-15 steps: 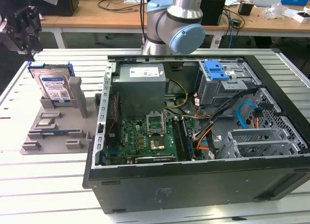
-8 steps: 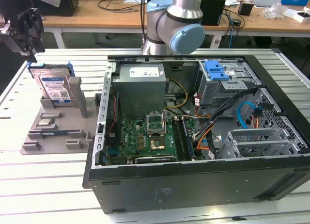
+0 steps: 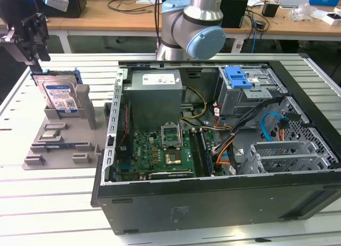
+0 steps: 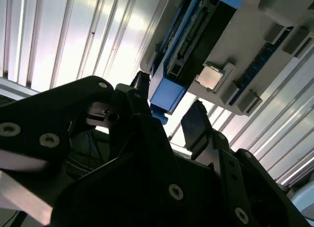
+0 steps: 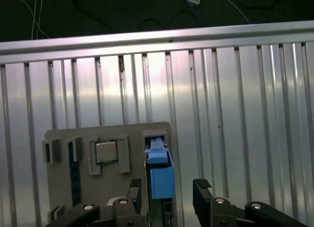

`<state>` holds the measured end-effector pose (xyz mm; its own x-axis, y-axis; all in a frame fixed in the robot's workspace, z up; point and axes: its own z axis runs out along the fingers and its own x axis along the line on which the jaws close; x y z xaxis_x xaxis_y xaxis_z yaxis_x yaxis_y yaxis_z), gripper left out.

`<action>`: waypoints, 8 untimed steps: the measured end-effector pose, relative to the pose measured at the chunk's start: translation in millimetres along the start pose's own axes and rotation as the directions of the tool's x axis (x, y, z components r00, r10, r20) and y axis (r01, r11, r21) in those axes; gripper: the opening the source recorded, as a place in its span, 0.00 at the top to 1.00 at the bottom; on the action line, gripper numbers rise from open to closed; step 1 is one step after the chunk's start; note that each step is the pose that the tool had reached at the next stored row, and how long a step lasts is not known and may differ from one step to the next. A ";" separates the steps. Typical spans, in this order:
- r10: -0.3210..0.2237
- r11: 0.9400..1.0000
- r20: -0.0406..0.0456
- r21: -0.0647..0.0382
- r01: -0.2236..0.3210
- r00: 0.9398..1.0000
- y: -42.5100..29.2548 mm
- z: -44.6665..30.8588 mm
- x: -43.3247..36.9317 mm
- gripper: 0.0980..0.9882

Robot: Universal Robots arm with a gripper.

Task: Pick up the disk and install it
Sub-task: 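Pick up the disk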

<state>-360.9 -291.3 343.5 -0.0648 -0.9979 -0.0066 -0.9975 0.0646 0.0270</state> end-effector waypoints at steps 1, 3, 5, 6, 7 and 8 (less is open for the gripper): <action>-0.009 1.000 -0.001 0.000 0.009 1.000 -0.1 0.9 0.1 0.50; -0.025 1.000 -0.003 0.000 0.025 1.000 -0.7 3.2 0.2 0.50; -0.039 0.999 -0.006 -0.001 0.039 0.999 -2.5 6.9 0.3 0.50; -0.044 0.999 -0.008 -0.001 0.044 0.999 -3.5 9.8 0.2 0.50; -0.049 0.999 -0.009 -0.001 0.049 0.999 -4.2 13.1 0.2 0.50; -0.054 0.999 -0.010 -0.001 0.054 0.998 -4.8 16.0 0.2 0.50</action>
<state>-356.5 -291.7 327.4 -0.0102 -0.9999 0.0021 -0.9996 0.0103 0.0279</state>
